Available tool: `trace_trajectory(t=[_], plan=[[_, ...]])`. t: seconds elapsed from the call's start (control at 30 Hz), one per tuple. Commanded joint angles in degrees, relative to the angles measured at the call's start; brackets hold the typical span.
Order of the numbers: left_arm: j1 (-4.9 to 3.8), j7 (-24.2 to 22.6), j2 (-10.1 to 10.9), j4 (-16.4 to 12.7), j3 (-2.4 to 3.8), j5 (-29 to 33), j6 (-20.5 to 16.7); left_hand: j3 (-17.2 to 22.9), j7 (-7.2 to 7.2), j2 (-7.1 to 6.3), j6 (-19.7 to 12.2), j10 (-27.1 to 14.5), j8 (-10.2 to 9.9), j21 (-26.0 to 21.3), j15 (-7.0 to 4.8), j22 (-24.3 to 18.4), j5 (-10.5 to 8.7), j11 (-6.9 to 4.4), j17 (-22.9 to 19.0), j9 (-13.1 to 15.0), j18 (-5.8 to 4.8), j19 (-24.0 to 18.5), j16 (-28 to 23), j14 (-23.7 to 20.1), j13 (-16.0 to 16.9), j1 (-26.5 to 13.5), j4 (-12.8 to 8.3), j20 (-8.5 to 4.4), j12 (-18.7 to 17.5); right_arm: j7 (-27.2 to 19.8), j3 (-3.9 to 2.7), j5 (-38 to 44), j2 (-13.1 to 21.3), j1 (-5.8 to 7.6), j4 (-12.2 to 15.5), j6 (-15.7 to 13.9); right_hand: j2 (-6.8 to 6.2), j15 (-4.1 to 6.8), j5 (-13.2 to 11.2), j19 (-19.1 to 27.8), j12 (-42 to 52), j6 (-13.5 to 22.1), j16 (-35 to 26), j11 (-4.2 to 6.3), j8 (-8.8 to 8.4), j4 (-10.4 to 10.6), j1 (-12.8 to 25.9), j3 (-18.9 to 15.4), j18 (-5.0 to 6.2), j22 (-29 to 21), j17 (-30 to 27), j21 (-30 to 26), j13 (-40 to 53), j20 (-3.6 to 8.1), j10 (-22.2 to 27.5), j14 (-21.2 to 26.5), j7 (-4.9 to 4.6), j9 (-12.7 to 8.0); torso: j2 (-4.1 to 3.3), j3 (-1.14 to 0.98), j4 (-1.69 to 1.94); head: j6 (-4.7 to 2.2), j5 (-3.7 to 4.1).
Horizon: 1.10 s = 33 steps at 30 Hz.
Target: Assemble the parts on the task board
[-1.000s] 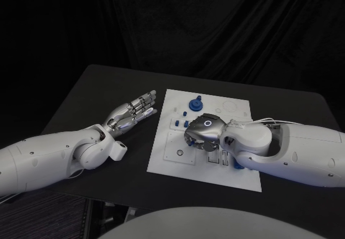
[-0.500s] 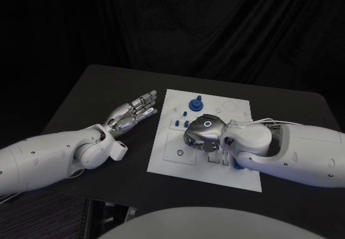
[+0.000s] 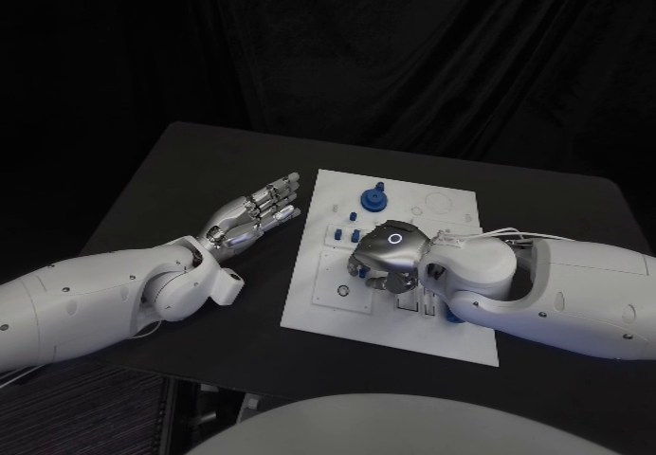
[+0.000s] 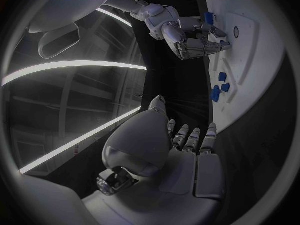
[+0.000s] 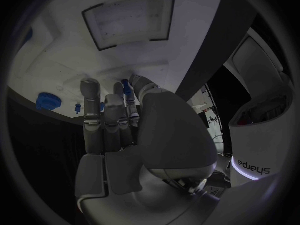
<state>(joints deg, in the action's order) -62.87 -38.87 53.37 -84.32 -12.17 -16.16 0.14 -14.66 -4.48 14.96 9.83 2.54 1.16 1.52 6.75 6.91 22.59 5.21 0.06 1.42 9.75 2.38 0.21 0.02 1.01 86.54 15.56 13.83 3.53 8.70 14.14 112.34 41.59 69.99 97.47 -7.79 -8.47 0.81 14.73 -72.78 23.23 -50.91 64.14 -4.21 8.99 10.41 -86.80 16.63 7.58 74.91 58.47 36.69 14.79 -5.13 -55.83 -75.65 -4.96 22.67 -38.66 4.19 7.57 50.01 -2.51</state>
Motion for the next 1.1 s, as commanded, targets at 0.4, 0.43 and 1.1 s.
trace_trajectory(t=[0.4,0.43,1.1], plan=[[0.23,-2.38,0.05,-0.07,0.06,0.35,0.7,0.27,0.29,-0.05,0.1,-0.23,0.28,-0.17,0.47,-0.15,0.42,0.34,-0.06,0.05,0.56,-0.23,-0.21,-0.02,0.0,0.81,-0.44,0.2,0.07,0.49,-0.01,-0.53,0.92,-0.27,0.05,-3.34,-0.38,-2.26,-2.27,2.36,-0.79,6.23,-2.14,-2.73,-3.75,0.64,1.36,-2.29,1.72,2.27,-2.36,-6.67,0.61,-1.99,12.21,2.55,1.53,-3.7,0.06,-0.06,-0.05,-0.01,-0.18],[0.24,-2.37,0.06,-0.06,0.06,0.35,0.71,0.27,0.29,-0.05,0.1,-0.23,0.28,-0.17,0.47,-0.15,0.42,0.34,-0.06,0.05,0.56,-0.23,-0.21,-0.02,0.0,0.81,-0.44,0.2,0.07,0.44,-0.01,-0.54,1.06,-0.27,0.09,-4.03,-0.37,-2.49,-2.43,2.57,-0.66,7.18,-2.19,-2.98,-4.2,0.68,1.28,-2.84,1.82,2.19,-2.48,-7.23,0.67,-2.14,13.78,2.8,1.83,-4.23,0.05,-0.06,-0.05,-0.01,-0.16],[0.39,-2.52,0.45,-0.45,0.06,0.35,0.06,0.25,0.38,0.01,0.36,-0.24,0.34,-0.21,0.38,-0.35,0.26,0.29,-0.06,0.09,0.56,-0.29,-0.21,-0.02,0.01,0.78,-0.47,0.2,0.1,0.62,-0.02,-15.14,10.4,5.15,3.57,-12.37,0.15,-3.3,-2.8,-2.7,3.82,5.32,3.46,-3.15,-2.92,5.59,2.64,-6.85,0.63,4.21,2.44,1.58,0.47,-3.05,14.5,-1.91,-0.31,-7.36,0.03,-0.06,-0.06,-0.01,1.8]])
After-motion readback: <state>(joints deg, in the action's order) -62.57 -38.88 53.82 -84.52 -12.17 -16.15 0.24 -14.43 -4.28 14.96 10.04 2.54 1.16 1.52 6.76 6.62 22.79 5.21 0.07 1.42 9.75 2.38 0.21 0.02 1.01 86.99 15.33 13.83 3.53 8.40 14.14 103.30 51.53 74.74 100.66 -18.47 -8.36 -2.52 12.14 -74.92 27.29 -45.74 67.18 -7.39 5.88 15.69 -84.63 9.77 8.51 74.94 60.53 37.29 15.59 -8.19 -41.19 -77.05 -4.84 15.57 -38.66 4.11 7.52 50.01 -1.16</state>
